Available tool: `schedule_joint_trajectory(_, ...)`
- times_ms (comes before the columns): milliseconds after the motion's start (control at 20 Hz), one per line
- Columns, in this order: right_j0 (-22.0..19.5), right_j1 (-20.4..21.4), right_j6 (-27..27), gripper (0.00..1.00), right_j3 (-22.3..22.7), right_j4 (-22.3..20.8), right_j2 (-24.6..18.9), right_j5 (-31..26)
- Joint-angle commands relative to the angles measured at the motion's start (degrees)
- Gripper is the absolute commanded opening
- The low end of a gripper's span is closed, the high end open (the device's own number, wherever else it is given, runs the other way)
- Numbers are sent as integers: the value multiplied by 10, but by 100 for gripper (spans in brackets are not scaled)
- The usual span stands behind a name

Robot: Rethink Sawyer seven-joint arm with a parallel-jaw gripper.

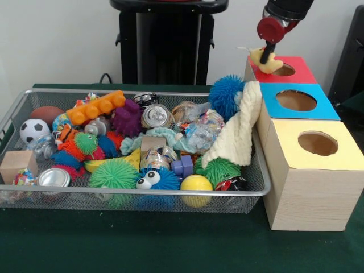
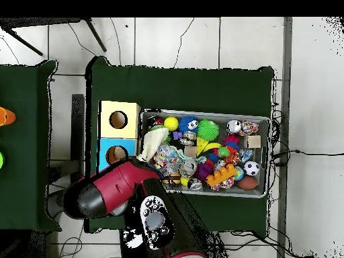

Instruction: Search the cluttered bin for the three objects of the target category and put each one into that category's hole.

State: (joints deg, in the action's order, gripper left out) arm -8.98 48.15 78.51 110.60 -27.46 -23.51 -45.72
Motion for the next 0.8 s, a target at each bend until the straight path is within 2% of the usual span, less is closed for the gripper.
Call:
schedule_joint_trajectory(50,10,-40,55,0,15,4,-7,22)
schedule_joint_trajectory(300,26,-58,67,0,-10,-22,10,35)
schedule_joint_trajectory(550,40,-69,88,0,-30,-27,21,66)
schedule_joint_trajectory(800,47,-72,93,0,-34,-20,30,73)
